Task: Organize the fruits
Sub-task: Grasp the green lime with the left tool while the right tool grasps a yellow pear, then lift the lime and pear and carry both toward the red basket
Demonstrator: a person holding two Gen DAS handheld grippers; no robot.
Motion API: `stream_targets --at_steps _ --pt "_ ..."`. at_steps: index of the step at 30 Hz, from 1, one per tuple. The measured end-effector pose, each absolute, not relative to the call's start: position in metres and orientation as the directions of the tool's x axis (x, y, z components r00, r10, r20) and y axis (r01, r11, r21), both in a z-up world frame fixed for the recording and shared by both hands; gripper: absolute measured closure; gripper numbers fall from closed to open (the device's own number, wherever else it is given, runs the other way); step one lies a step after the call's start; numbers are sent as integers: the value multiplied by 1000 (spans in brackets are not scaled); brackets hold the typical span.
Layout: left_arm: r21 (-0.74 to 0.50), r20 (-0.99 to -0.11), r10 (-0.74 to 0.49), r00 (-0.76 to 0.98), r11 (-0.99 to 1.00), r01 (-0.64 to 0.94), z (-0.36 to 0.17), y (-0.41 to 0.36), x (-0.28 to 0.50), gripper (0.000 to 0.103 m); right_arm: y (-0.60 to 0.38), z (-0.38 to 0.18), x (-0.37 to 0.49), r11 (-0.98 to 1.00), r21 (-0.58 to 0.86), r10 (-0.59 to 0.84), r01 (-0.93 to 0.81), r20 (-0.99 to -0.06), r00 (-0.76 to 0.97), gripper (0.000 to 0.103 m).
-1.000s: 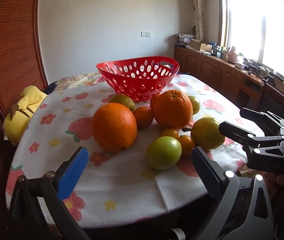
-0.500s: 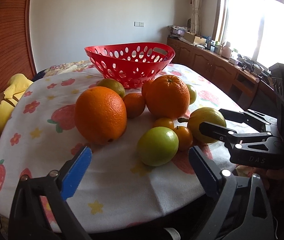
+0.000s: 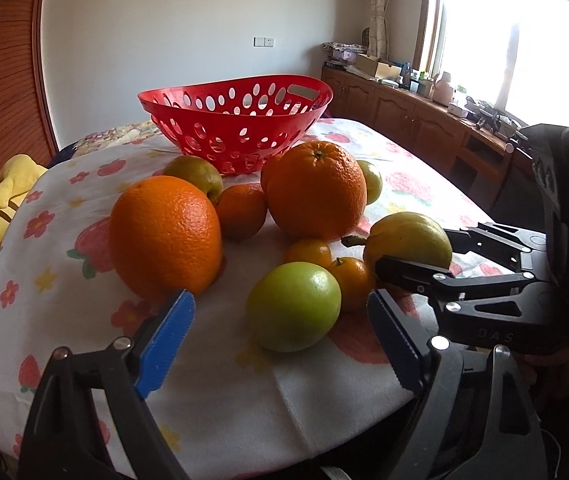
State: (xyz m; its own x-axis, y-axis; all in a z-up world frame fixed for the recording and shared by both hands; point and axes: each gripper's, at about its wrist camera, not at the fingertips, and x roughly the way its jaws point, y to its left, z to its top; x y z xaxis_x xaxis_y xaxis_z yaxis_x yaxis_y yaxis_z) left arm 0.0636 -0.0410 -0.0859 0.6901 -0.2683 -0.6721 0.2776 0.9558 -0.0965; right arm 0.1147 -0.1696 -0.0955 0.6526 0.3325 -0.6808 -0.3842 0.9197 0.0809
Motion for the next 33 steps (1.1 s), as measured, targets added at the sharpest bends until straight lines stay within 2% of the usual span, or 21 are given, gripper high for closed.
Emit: stream_targets --at_steps 10,11,13,18,22,29,33 --pt "-82 -678 -263 686 955 285 -92 -42 71 15 -179 -95 105 930 58 301 -362 -684 665 40" --pt "-89 -679 -272 682 952 292 -92 -42 71 17 -180 -95 104 931 57 299 -360 -684 665 40" --pt "-105 -683 -289 671 948 301 -94 -42 73 27 -182 -95 104 932 60 299 -356 -684 666 40" --pt "-119 -694 -303 653 943 311 -98 -45 75 31 -181 -95 103 933 54 295 -356 -680 671 40" --pt "-123 -694 -316 647 937 326 -99 -47 77 44 -181 -95 103 933 52 294 -356 -680 671 39" --pt "-133 -709 -317 630 937 322 -106 -49 81 43 -182 -97 104 934 55 293 -353 -684 668 38" --pt "-155 -705 -336 625 933 326 -107 -45 82 48 -181 -97 104 933 58 296 -354 -684 667 38"
